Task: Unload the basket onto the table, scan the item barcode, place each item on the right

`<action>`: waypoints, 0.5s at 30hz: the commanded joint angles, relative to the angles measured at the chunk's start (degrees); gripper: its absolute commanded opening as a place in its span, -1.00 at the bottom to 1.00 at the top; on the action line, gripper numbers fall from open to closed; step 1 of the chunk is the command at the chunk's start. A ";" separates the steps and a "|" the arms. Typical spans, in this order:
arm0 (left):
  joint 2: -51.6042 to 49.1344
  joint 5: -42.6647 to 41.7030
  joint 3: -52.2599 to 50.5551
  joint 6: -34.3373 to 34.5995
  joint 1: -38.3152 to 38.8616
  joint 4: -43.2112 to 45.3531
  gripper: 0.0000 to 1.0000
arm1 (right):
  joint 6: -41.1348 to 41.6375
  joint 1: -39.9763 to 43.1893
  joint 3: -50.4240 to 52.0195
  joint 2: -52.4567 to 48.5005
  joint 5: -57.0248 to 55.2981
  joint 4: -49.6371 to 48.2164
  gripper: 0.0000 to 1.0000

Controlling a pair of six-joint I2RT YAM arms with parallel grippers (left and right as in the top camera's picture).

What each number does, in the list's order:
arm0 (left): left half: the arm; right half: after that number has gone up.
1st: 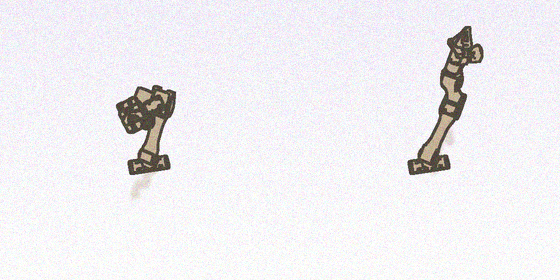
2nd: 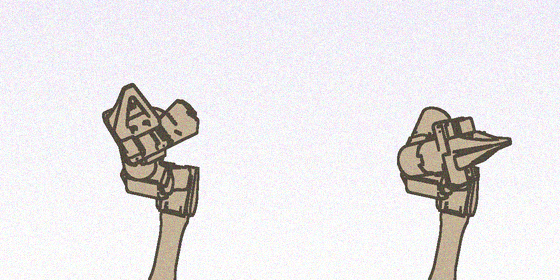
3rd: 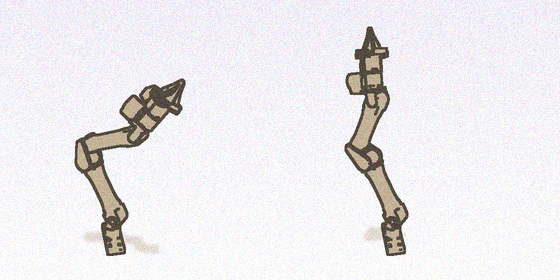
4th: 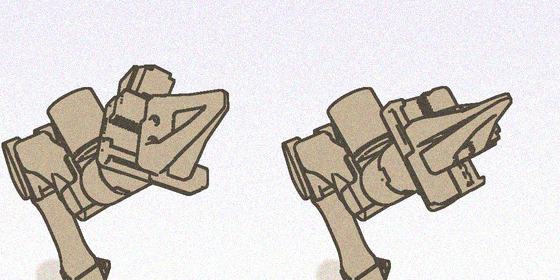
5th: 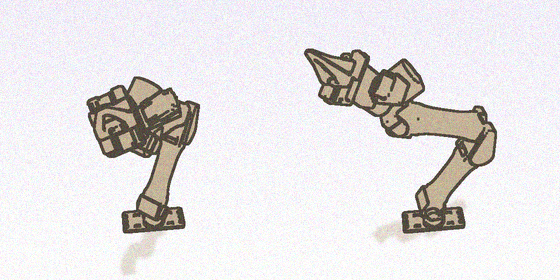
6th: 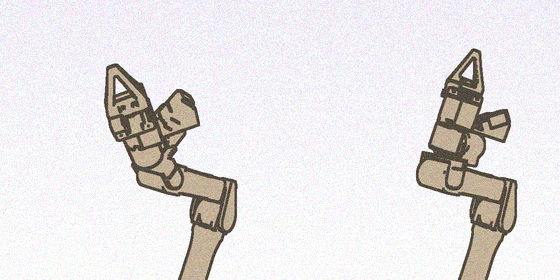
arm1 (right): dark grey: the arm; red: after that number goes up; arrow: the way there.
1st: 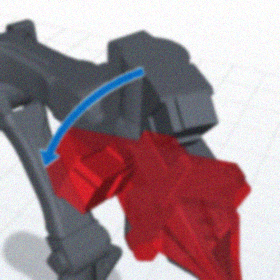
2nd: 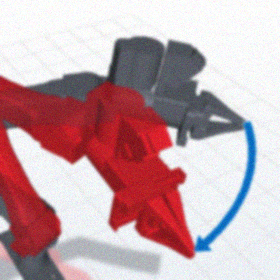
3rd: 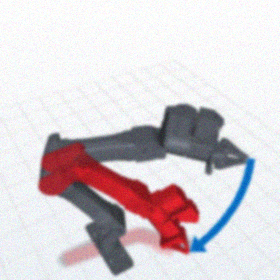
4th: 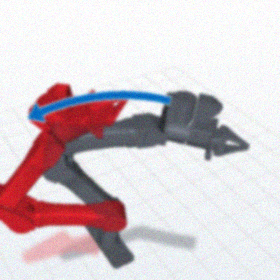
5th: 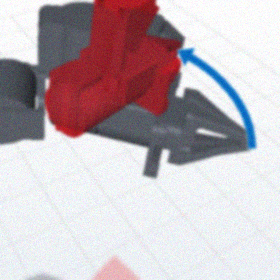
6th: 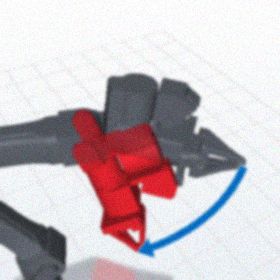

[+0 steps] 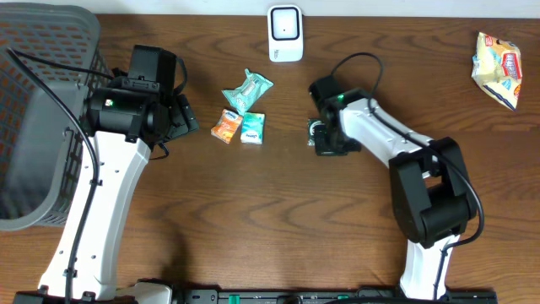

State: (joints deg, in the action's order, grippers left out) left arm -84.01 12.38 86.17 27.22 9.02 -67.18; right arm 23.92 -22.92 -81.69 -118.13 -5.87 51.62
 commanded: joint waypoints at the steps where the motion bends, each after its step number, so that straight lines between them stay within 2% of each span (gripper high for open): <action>1: -0.24 0.76 -0.07 0.52 -0.22 -0.26 0.95 | -2.08 1.09 -5.49 -0.04 4.13 3.21 -0.95; 5: -0.24 0.76 -0.07 0.52 -0.22 -0.26 0.95 | -3.87 1.07 -10.64 -0.04 6.12 8.50 -0.86; 7: -0.24 0.74 -0.07 0.52 -0.22 -0.26 0.95 | -5.75 1.07 -15.89 -0.04 6.29 13.00 -0.41; 8: -0.24 0.76 -0.07 0.52 -0.22 -0.26 0.96 | -5.84 1.05 -17.51 -0.04 6.27 13.77 -0.01; 9: -0.24 0.74 -0.07 0.52 -0.22 -0.26 0.95 | -5.81 1.01 -18.51 -0.04 6.27 13.77 0.31; 12: -0.24 0.76 -0.07 0.52 -0.22 -0.26 0.96 | -5.73 0.72 -19.45 -0.04 6.29 12.07 0.64; 15: -0.24 0.74 -0.07 0.52 -0.22 -0.26 0.95 | -4.61 0.09 -18.51 -0.13 6.23 10.03 0.75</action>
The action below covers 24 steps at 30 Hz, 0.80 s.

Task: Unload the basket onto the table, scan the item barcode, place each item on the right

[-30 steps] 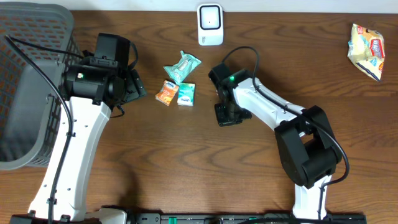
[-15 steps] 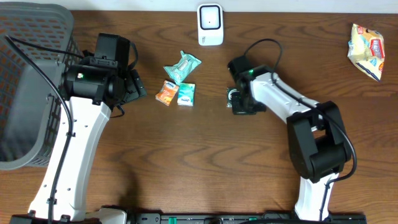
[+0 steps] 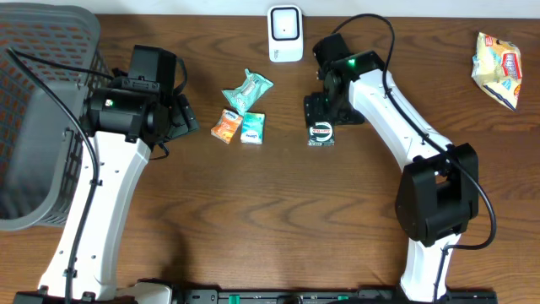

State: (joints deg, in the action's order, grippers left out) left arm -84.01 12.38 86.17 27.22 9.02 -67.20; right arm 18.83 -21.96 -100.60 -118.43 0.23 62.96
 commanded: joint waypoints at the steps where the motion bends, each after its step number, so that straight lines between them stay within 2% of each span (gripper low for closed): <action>1: -0.24 0.76 -0.07 0.52 -0.22 -0.24 0.95 | 0.48 -1.07 0.94 0.17 0.15 -2.32 0.76; 4: -0.24 0.76 -0.07 0.52 -0.22 -0.24 0.95 | 0.46 -2.01 4.72 0.17 -0.39 -7.56 0.91; 8: -0.24 0.74 -0.07 0.52 -0.22 -0.24 0.96 | 4.61 -1.97 9.97 0.15 -3.78 -12.20 0.89; 11: -0.24 0.74 -0.07 0.52 -0.22 -0.24 0.96 | 4.76 -1.95 12.39 0.15 -3.74 -15.63 0.86; 17: -0.24 0.76 -0.07 0.52 -0.22 -0.24 0.96 | 4.72 -2.51 17.75 0.13 -3.76 -21.88 0.72; 19: -0.24 0.74 -0.07 0.52 -0.22 -0.24 0.95 | 4.74 -2.51 19.39 0.13 -4.33 -23.10 0.62; 22: -0.24 0.76 -0.07 0.52 -0.22 -0.24 0.96 | 4.72 -2.47 20.44 0.13 -6.32 -23.37 0.34; 24: -0.24 0.74 -0.07 0.52 -0.22 -0.24 0.96 | 4.70 -2.47 20.52 0.13 -6.32 -23.34 0.26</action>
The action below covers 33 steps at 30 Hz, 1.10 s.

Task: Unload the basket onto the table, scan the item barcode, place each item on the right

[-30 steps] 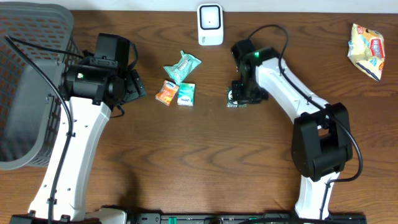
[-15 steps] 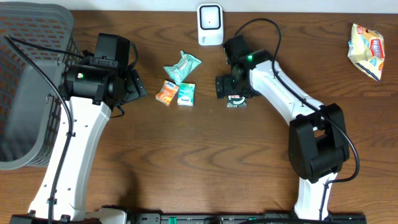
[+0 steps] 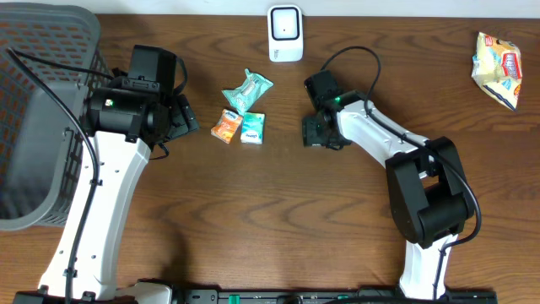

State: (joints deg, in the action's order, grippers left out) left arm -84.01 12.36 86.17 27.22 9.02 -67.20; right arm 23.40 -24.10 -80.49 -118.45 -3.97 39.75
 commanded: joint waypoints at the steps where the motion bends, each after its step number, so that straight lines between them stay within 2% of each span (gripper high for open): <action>1: -0.24 0.79 -0.07 0.52 -0.22 -0.24 0.96 | 0.13 -0.35 0.42 0.15 -2.14 -0.13 0.18; 2: -0.24 0.76 -0.07 0.52 -0.22 -0.24 0.96 | 0.13 -0.42 0.42 0.15 -2.12 -0.13 0.07; 7: -0.24 0.76 -0.07 0.52 -0.22 -0.24 0.95 | -0.61 -0.55 0.13 0.17 -2.10 -0.35 0.04; 9: -0.24 0.76 -0.07 0.52 -0.22 -0.24 0.95 | -2.86 -0.48 -0.24 0.17 -2.14 -0.35 0.14; 12: -0.24 0.79 -0.07 0.52 -0.22 -0.24 0.96 | -6.49 -0.48 -0.24 0.17 -2.16 -0.48 0.39; 15: -0.24 0.79 -0.07 0.52 -0.22 -0.24 0.95 | -9.14 -0.48 -0.22 0.15 -3.48 -1.97 0.53; 17: -0.24 0.76 -0.07 0.52 -0.22 -0.24 0.95 | -9.38 -0.48 -0.15 0.15 -3.61 -3.63 0.56; 19: -0.24 0.76 -0.07 0.52 -0.22 -0.24 0.95 | -9.35 -0.48 -0.11 0.15 -3.61 -4.68 0.54; 24: -0.24 0.76 -0.07 0.52 -0.22 -0.24 0.95 | -9.31 -0.63 0.02 0.02 -2.75 -4.28 0.33; 33: -0.24 0.79 -0.07 0.52 -0.22 -0.24 0.95 | -9.31 -0.70 0.35 -2.45 -2.75 -3.48 0.31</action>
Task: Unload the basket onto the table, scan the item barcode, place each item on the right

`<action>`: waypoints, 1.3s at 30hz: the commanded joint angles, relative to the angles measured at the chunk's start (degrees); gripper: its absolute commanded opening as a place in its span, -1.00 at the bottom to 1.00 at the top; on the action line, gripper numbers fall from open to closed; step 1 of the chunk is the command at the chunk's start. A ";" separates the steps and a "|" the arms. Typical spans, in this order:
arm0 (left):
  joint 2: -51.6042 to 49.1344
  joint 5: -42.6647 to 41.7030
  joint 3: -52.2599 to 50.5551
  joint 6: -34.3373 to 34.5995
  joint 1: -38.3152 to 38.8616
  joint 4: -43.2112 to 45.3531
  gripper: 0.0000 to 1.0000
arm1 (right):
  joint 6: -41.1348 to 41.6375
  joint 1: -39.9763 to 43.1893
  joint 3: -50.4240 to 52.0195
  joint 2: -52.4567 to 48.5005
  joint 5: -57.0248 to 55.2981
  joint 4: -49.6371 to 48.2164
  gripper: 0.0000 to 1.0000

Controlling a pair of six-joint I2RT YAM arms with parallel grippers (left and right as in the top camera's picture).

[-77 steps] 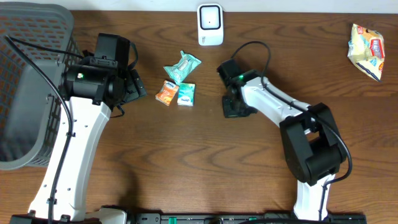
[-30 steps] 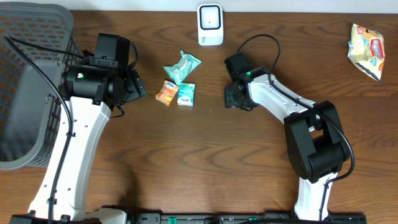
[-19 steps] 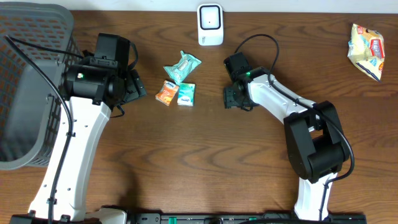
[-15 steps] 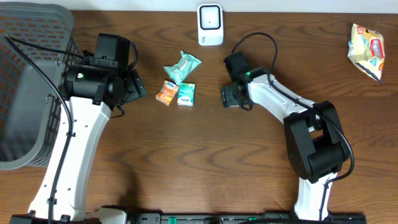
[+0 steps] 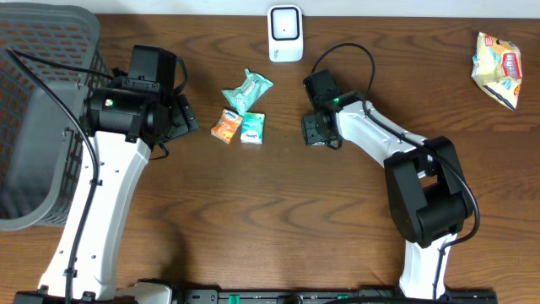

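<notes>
The white barcode scanner (image 5: pixel 285 34) stands at the table's back edge, in the middle. My right gripper (image 5: pixel 315 133) is low over the table below and to the right of the scanner. It covers the spot beneath it, and no item shows there. Whether its fingers are closed on anything cannot be told from above. My left gripper (image 5: pixel 186 116) hangs still at the left, just left of a cluster of three packets: a teal one (image 5: pixel 247 90), an orange one (image 5: pixel 226 127) and a small teal-and-white one (image 5: pixel 252 127).
A grey mesh basket (image 5: pixel 34 127) fills the far left of the table. A yellow snack bag (image 5: pixel 496 57) lies at the back right corner. Bare brown wood lies in front of both arms.
My right gripper has barely shifted, a touch to the left, and still sits low on the same spot. The left arm and the packets have not moved.
My right gripper was first low on a small green-and-white round item right of the packets. Then it stood farther back near the scanner, with that item lying uncovered on the table. Then it was down over the item again, and it remains there now.
</notes>
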State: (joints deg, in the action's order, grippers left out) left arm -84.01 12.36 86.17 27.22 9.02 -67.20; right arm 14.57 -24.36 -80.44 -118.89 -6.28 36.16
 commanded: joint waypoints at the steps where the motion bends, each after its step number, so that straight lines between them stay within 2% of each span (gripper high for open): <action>1: -0.24 0.76 -0.07 0.52 -0.22 -0.24 0.95 | -0.46 -0.44 0.31 -2.34 -0.44 0.17 0.30; 5: -0.24 0.76 -0.07 0.52 -0.22 -0.24 0.96 | 0.20 -0.50 0.24 -2.32 -0.22 0.50 0.19; 11: -0.24 0.79 -0.07 0.52 -0.22 -0.24 0.95 | 0.20 -0.48 0.20 -0.02 -0.20 1.20 0.17; 17: -0.24 0.79 -0.07 0.52 -0.22 -0.24 0.96 | 0.81 -0.48 -0.11 6.84 0.94 2.27 0.16; 22: -0.24 0.79 -0.07 0.52 -0.22 -0.24 0.96 | 2.84 -0.31 -0.11 14.36 4.46 2.40 0.08; 27: -0.24 0.76 -0.07 0.52 -0.22 -0.24 0.95 | 11.52 0.15 -0.11 20.72 21.68 1.44 0.07; 33: -0.24 0.76 -0.07 0.52 -0.22 -0.24 0.96 | 24.20 0.15 -0.11 19.98 40.04 0.70 0.15; 36: -0.24 0.79 -0.07 0.52 -0.22 -0.24 0.95 | 27.96 0.15 -0.11 19.87 45.97 0.70 0.12; 39: -0.24 0.76 -0.07 0.52 -0.22 -0.24 0.96 | 32.57 0.44 -0.11 19.87 57.11 0.59 0.11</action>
State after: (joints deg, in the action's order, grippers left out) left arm -84.01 12.38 86.17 27.22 9.02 -67.20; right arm 39.90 -24.29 -80.40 -98.63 36.12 37.01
